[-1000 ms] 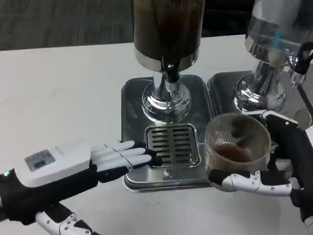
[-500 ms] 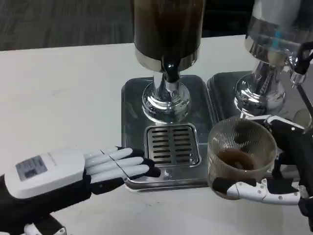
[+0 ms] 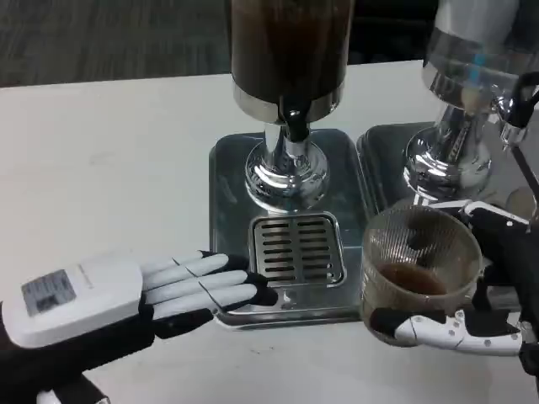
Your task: Grasp the cup under the faucet to collect the drink, then remove the cup.
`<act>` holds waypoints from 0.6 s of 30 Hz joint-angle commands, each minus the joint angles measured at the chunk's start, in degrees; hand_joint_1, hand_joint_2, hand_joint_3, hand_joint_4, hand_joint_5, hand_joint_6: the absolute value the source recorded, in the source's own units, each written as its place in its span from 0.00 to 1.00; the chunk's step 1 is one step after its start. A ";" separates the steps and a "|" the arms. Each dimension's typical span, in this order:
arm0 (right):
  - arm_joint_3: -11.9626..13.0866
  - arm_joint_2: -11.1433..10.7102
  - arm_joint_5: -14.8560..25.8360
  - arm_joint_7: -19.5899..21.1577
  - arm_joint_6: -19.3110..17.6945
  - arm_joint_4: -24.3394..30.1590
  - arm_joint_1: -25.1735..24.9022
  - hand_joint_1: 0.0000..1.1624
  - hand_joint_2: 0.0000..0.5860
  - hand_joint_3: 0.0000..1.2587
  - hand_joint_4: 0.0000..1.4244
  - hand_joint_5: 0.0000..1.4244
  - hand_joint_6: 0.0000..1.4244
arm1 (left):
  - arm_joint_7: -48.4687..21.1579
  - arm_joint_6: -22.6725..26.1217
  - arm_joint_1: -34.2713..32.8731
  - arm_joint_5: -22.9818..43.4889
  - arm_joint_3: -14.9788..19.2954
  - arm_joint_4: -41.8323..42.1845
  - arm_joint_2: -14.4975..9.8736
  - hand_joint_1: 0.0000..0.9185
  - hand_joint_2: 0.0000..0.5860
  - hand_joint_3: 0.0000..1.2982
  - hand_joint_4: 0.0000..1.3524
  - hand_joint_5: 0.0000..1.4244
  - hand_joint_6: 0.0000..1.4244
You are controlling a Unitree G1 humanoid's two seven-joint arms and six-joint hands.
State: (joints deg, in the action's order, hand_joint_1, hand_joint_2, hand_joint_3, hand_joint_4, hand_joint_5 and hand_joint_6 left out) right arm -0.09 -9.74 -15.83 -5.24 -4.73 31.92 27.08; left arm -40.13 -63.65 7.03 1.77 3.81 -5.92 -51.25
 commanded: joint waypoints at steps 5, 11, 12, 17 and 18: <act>0.77 -0.08 1.73 -0.36 -0.93 1.78 -0.26 1.00 0.23 0.79 0.74 0.85 0.97 | 1.43 -0.91 0.87 0.20 0.90 0.61 -1.04 0.00 0.06 0.05 0.00 0.00 0.01; 0.70 0.01 1.70 -0.53 -0.83 1.99 -0.33 1.00 0.23 0.79 0.75 0.85 0.97 | 1.79 -0.98 1.17 0.05 1.05 0.79 -1.11 0.00 0.06 0.05 0.00 0.00 0.01; 0.69 0.03 1.73 -0.56 -0.78 2.07 -0.31 1.00 0.23 0.79 0.75 0.85 0.97 | 1.83 -1.07 1.21 -0.01 1.12 0.85 -1.10 0.00 0.06 0.05 0.00 0.00 0.01; 0.73 0.15 1.79 -0.74 -0.57 2.46 -0.15 1.00 0.23 0.80 0.75 0.85 0.97 | 2.07 -1.50 1.53 -0.59 1.54 1.44 -1.13 0.00 0.06 0.05 0.00 0.00 0.01; 0.74 0.18 1.78 -0.76 -0.55 2.53 -0.11 1.00 0.23 0.80 0.75 0.85 0.97 | 2.09 -1.49 1.59 -0.69 1.59 1.60 -1.12 0.00 0.06 0.05 0.00 0.00 0.01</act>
